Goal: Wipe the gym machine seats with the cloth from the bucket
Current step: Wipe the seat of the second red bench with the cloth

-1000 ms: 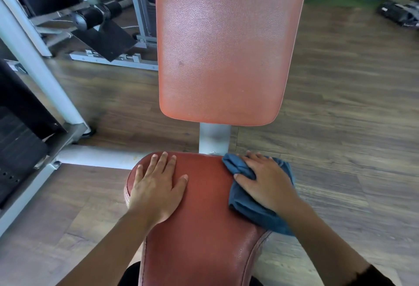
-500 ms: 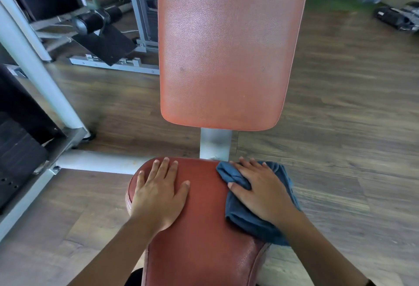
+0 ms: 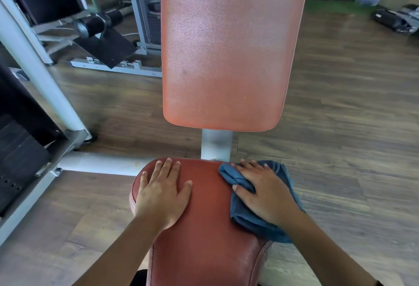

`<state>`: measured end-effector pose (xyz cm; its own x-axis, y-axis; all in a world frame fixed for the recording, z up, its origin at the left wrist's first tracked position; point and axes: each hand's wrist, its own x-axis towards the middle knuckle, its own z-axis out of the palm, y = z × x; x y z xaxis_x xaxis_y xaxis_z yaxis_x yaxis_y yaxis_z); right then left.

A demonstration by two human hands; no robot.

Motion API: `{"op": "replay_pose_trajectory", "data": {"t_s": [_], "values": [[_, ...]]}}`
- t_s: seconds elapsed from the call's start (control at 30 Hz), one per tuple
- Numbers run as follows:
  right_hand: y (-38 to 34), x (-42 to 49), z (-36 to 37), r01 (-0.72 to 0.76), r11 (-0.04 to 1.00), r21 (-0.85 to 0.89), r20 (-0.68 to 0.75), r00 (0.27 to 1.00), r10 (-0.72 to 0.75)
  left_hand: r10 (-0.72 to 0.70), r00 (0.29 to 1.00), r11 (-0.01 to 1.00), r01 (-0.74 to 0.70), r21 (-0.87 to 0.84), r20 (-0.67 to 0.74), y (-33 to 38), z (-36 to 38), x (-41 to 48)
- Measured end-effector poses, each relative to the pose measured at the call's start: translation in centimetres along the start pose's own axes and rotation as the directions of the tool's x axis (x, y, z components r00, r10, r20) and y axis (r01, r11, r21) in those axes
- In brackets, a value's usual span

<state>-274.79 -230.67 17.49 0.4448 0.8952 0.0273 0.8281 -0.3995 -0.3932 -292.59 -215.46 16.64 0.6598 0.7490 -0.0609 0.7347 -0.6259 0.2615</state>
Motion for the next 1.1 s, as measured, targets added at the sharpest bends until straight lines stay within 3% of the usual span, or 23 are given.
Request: {"op": "replay_pose_trajectory", "data": {"t_s": [0.13, 0.3, 0.47, 0.6, 0.77, 0.93, 1.03, 1.1], "values": [[-2.2, -4.0, 0.4, 0.086, 0.992, 0.089, 0.009, 0.996, -0.087, 0.001, 1.000, 1.000, -0.001, -0.008, -0.005, 0.1, 0.1, -0.1], [-4.5, -8.4, 1.4, 0.222, 0.945, 0.240, -0.095, 0.974, -0.205, 0.004, 1.000, 1.000, -0.005, -0.016, -0.005, 0.1, 0.1, 0.0], [-6.2, -10.9, 2.1, 0.457, 0.872, 0.176, -0.176, 0.886, -0.429, -0.001, 1.000, 1.000, 0.000, 0.013, 0.010, 0.2, -0.1, 0.0], [-4.6, -9.3, 0.9, 0.323, 0.896, 0.305, -0.096, 0.947, -0.308, 0.002, 1.000, 1.000, -0.003, 0.024, 0.028, 0.0, -0.1, 0.1], [-2.5, -6.0, 0.0, 0.142, 0.978, 0.153, -0.057, 0.989, -0.135, 0.002, 0.999, 1.000, -0.002, -0.008, 0.041, -0.1, -0.2, 0.1], [-5.0, -7.8, 0.6, 0.173, 0.975, 0.141, -0.061, 0.984, -0.166, 0.043, 0.999, 0.966, -0.041, -0.257, 0.000, -1.0, -1.9, -0.4], [-7.1, -10.2, 0.7, 0.226, 0.951, 0.210, -0.072, 0.974, -0.216, 0.186, 0.980, 0.966, -0.196, -0.168, -0.075, -2.4, -3.0, -2.9], [-8.6, -11.7, 1.0, 0.269, 0.934, 0.233, -0.097, 0.963, -0.253, 0.238, 0.971, 0.959, -0.234, -0.158, 0.005, -3.4, -3.0, -5.4]]}}
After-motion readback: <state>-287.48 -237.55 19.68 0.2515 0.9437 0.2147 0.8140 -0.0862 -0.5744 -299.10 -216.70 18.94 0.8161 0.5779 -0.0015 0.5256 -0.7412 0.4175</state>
